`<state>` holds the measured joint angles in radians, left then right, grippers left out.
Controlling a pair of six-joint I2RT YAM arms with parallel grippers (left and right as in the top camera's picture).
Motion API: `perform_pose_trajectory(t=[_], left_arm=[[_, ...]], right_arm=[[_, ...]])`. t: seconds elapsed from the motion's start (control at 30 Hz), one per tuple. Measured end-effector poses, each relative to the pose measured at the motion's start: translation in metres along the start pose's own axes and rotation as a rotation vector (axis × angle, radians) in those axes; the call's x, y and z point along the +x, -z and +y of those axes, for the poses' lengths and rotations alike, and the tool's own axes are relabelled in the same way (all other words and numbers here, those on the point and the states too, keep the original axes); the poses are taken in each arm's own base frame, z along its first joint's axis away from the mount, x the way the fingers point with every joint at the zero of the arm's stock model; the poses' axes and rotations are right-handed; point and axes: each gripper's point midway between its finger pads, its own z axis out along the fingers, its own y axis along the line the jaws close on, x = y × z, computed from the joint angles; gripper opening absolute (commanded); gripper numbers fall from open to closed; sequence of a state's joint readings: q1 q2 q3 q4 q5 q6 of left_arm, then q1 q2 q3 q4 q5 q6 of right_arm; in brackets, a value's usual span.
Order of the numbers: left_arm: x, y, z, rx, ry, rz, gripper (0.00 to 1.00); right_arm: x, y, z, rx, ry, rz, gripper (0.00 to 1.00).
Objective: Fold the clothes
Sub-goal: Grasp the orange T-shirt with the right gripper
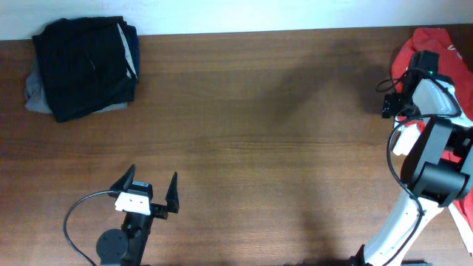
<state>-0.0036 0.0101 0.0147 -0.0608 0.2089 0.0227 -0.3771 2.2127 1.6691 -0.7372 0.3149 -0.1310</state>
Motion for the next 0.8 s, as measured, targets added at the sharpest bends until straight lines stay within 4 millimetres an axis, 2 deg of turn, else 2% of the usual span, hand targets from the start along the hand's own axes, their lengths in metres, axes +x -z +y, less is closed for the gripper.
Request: perform_pose_trajectory(t=[0.07, 0.17, 0.27, 0.37, 0.43, 0.5, 0.57, 0.63, 0.77, 0.8], left_arm=[[0.0, 0.0, 0.0, 0.0, 0.0, 0.0, 0.99], [0.0, 0.0, 0.0, 0.0, 0.0, 0.0, 0.99], [0.0, 0.0, 0.0, 0.0, 0.0, 0.0, 0.99], [0.0, 0.0, 0.0, 0.0, 0.0, 0.0, 0.99], [0.0, 0.0, 0.0, 0.0, 0.0, 0.0, 0.99], [0.0, 0.0, 0.0, 0.0, 0.0, 0.0, 0.99], [0.0, 0.0, 0.0, 0.0, 0.0, 0.0, 0.99], [0.0, 0.0, 0.0, 0.0, 0.0, 0.0, 0.99], [0.0, 0.0, 0.0, 0.0, 0.0, 0.0, 0.99], [0.0, 0.0, 0.0, 0.0, 0.0, 0.0, 0.99]], right_arm=[[-0.005, 0.0, 0.002, -0.016, -0.003, -0.022, 0.84], [-0.013, 0.0, 0.004, -0.026, -0.014, -0.054, 0.79], [-0.012, -0.008, 0.007, -0.031, -0.014, -0.048, 0.78], [-0.015, -0.012, 0.009, -0.035, -0.017, -0.054, 0.65], [-0.016, -0.013, 0.01, -0.037, -0.017, -0.056, 0.5], [-0.014, -0.015, 0.007, -0.016, -0.016, -0.048, 0.48], [-0.013, -0.016, 0.001, 0.021, -0.022, -0.041, 0.38], [-0.011, -0.017, -0.002, 0.043, -0.031, -0.033, 0.33], [-0.01, -0.017, -0.005, 0.058, -0.046, -0.03, 0.33], [-0.01, -0.016, -0.005, 0.058, -0.056, -0.031, 0.26]])
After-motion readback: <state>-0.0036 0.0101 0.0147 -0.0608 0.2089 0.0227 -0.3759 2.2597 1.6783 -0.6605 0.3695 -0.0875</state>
